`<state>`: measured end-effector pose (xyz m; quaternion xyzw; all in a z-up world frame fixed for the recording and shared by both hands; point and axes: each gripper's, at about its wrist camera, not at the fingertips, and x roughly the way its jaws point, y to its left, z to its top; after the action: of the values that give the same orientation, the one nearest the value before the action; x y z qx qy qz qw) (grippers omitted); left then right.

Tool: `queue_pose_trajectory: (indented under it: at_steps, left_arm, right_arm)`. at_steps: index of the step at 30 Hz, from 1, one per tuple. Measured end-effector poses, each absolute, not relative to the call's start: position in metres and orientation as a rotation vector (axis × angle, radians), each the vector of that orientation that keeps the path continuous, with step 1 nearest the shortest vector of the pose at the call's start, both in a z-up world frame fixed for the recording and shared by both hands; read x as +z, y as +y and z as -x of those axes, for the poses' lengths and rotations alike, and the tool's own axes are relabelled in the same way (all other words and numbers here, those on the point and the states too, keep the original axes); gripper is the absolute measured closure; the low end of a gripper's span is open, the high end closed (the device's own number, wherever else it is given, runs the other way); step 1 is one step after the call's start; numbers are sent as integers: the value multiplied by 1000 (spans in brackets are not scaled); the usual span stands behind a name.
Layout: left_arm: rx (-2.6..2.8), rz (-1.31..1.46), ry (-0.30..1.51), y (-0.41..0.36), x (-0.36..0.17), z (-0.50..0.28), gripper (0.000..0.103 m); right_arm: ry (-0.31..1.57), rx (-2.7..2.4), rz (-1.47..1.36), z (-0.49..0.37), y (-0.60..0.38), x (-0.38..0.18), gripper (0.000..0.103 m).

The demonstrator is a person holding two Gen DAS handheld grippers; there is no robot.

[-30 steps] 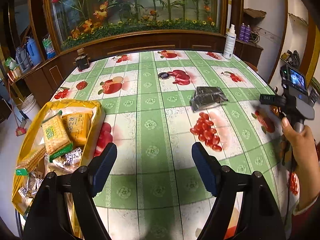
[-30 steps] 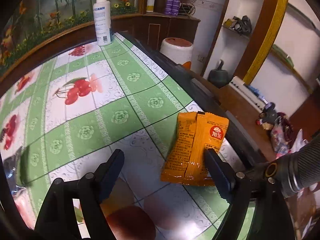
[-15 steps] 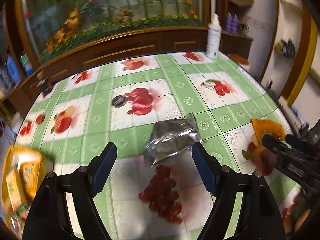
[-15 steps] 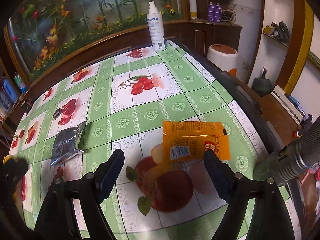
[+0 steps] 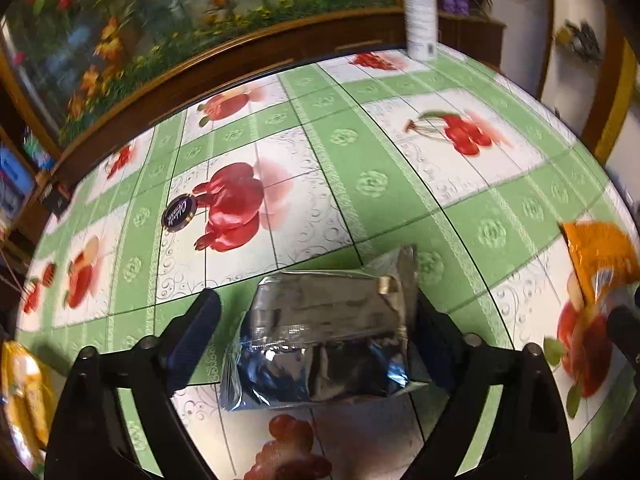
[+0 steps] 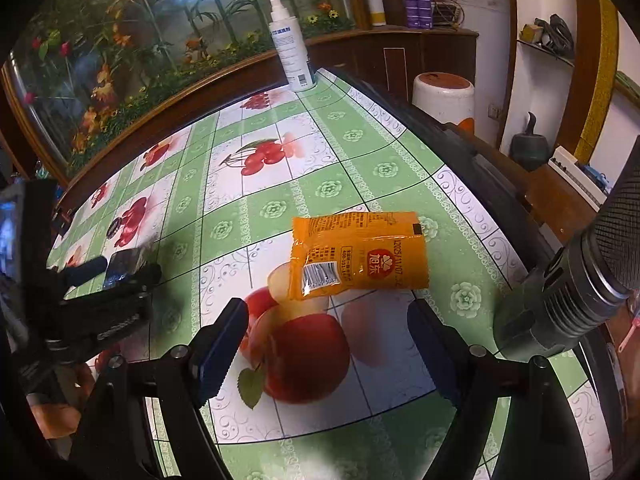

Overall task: Organize snacks
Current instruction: 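Grasp the orange snack bag with the right gripper while the left grasps the silver foil pack, then carry the orange bag and silver foil pack over the white tray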

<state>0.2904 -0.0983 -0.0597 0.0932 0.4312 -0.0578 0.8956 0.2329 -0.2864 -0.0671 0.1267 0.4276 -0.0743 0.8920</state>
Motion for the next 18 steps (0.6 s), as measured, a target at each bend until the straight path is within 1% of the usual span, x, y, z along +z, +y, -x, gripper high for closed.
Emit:
queue_pose_trajectory:
  at_steps: [2,3,6,8,9,10,15,17,18]
  left_arm:
    - [-163,-108,933,-87,-63,-292,13]
    - [-187,-86,939,-83,-62,-290,18]
    - [-208,-132,925,-84,-60,-273,27]
    - [-224,-133,926,-80,-60,-261,30]
    - [-230,-132,925,-78,-60,-254,31]
    - [-235,-136,921,-76,-59,-246,36]
    - [-253,-126,936,-61,-59,-217,38]
    - [-245,-122,937,-55,-59,-206,38]
    - [-235,-122,932,-50,-59,-199,38]
  right_arm:
    - [888,-171,-261,-236,-290,-67,19]
    - [891,-181,-260,-238,-292,-68,19]
    - [909,-209,-235,-249,-292,-73,19]
    - [935,-212,-209,-257,-288,-79,19]
    - [937,-219,-187,-259,-285,-81,17]
    - [937,-231,-164,-260,-282,-82,17]
    - [925,-197,-92,-264,-269,-86,17]
    - [919,-148,-71,-266,-264,-85,22]
    - [917,-126,-63,-266,-262,-84,28]
